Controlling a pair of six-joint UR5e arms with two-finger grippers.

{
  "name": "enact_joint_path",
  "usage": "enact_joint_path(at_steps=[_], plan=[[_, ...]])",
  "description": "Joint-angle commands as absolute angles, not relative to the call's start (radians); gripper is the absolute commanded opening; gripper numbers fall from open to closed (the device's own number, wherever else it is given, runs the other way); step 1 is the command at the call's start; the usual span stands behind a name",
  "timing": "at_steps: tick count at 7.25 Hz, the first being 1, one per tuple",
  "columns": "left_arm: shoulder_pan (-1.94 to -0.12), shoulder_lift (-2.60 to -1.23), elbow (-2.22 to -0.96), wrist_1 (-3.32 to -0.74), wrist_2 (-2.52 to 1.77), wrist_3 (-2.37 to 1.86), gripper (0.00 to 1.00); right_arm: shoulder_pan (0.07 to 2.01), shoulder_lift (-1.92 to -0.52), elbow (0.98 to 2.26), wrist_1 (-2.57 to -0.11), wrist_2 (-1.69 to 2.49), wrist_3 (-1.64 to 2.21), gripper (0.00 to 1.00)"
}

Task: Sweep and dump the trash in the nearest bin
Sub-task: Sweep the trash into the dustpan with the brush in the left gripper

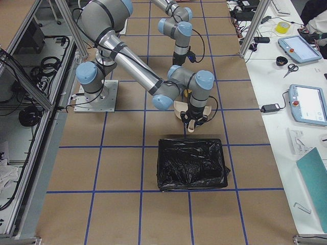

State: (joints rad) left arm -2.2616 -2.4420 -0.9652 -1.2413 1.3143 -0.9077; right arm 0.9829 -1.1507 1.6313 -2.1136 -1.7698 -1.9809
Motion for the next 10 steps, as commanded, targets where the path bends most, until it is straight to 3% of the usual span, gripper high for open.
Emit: enact_joint_path(at_steps=[1,10], plan=[[-2.264,-2.471,-0.945,-1.224,1.312,-0.917,0.0,0.983,-1.149,1.631,-2.114,-1.769,-1.983,0.0],[-2.356,-2.577,-0.73,-1.178,1.201,-1.002,0.0,0.983,-1.146,1.632,-2.111,-1.743,-1.965,0.0]])
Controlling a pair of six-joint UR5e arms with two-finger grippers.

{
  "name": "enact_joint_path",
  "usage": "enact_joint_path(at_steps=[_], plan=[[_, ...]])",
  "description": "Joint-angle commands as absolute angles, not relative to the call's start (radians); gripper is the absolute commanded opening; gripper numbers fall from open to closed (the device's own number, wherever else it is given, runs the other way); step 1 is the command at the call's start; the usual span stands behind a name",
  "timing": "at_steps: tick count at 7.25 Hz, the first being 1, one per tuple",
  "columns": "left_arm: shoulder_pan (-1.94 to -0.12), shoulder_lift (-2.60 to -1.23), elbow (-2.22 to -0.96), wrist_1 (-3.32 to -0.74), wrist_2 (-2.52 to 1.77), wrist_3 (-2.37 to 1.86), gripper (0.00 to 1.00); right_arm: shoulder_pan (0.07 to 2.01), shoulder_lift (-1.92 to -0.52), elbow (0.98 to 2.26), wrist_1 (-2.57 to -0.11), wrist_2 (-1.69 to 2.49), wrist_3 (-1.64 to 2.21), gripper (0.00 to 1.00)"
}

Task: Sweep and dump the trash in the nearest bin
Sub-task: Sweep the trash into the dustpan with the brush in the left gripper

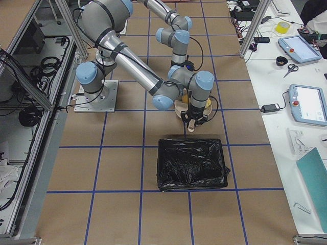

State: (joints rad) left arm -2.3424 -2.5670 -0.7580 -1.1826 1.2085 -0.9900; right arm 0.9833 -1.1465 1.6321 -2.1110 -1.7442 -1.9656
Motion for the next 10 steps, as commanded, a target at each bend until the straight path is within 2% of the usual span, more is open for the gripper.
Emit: enact_joint_path(at_steps=[1,5,10], plan=[[-2.368,-2.589,-0.72,-1.158,1.19,-1.015,0.0,0.983,-1.146,1.632,-2.106,-1.743,-1.965,0.0],[-2.401,-2.593,-0.667,-1.132,1.158,-1.089,0.0,0.983,-1.144,1.632,-2.102,-1.743,-1.965,0.0],[-2.312,-2.525,-0.787,-1.149,1.207,-0.93,0.0,0.983,-1.146,1.634,-2.097,-1.733,-1.965,0.0]])
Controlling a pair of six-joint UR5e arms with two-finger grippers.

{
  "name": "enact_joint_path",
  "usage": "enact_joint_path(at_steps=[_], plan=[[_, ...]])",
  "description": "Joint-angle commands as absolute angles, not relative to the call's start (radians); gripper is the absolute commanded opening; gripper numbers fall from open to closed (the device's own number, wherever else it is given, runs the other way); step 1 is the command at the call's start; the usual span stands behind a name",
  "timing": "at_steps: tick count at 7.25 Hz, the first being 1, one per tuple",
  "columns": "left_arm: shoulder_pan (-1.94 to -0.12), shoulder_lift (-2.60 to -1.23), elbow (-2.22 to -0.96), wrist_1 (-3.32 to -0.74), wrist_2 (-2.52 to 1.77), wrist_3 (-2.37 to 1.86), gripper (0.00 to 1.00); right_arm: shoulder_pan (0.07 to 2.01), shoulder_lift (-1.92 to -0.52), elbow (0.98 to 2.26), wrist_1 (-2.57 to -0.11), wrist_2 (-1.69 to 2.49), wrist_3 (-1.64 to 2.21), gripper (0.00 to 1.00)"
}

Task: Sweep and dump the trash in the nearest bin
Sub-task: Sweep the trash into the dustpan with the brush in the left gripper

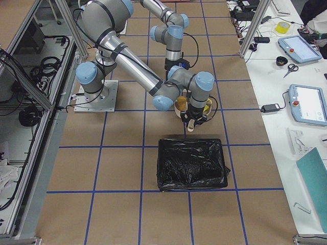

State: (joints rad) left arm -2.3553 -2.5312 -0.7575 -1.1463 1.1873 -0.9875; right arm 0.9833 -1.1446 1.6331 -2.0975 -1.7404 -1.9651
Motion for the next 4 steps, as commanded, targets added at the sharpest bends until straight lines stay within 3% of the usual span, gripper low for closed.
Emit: enact_joint_path(at_steps=[1,4], plan=[[-2.271,-2.536,-0.781,-1.149,1.209,-0.886,0.0,0.983,-1.146,1.634,-2.095,-1.727,-1.965,0.0],[-2.227,-2.56,-0.788,-1.166,1.294,-0.699,0.0,0.983,-1.147,1.657,-2.1,-1.713,-1.965,0.0]])
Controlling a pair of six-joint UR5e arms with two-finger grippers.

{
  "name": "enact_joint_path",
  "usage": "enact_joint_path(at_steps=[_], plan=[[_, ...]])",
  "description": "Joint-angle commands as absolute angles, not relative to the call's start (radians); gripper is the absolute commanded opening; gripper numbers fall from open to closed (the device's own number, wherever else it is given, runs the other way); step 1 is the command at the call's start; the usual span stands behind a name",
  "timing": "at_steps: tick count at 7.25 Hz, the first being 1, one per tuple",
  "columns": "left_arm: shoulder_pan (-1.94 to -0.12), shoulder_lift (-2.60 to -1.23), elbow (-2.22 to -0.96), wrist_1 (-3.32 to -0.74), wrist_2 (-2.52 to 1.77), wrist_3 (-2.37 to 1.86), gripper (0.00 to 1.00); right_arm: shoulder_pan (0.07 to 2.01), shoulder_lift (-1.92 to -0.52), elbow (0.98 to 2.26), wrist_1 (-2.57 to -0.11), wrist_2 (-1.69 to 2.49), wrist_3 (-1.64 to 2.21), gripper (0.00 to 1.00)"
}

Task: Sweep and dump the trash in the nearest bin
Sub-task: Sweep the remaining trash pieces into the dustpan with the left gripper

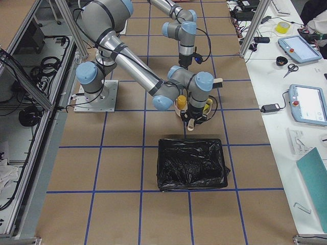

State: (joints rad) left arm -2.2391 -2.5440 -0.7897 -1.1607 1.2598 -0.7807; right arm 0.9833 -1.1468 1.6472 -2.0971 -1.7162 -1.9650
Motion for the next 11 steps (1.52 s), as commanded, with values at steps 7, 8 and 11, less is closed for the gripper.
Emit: enact_joint_path(at_steps=[7,8,11], plan=[[-2.239,-2.617,-0.782,-1.164,1.302,-0.668,0.0,0.983,-1.149,1.655,-2.105,-1.713,-1.96,0.0],[-2.264,-2.617,-0.781,-1.163,1.292,-0.686,0.0,0.983,-1.149,1.655,-2.106,-1.713,-1.959,0.0],[-2.328,-2.629,-0.743,-1.155,1.232,-0.756,0.0,0.983,-1.149,1.655,-2.106,-1.713,-1.959,0.0]])
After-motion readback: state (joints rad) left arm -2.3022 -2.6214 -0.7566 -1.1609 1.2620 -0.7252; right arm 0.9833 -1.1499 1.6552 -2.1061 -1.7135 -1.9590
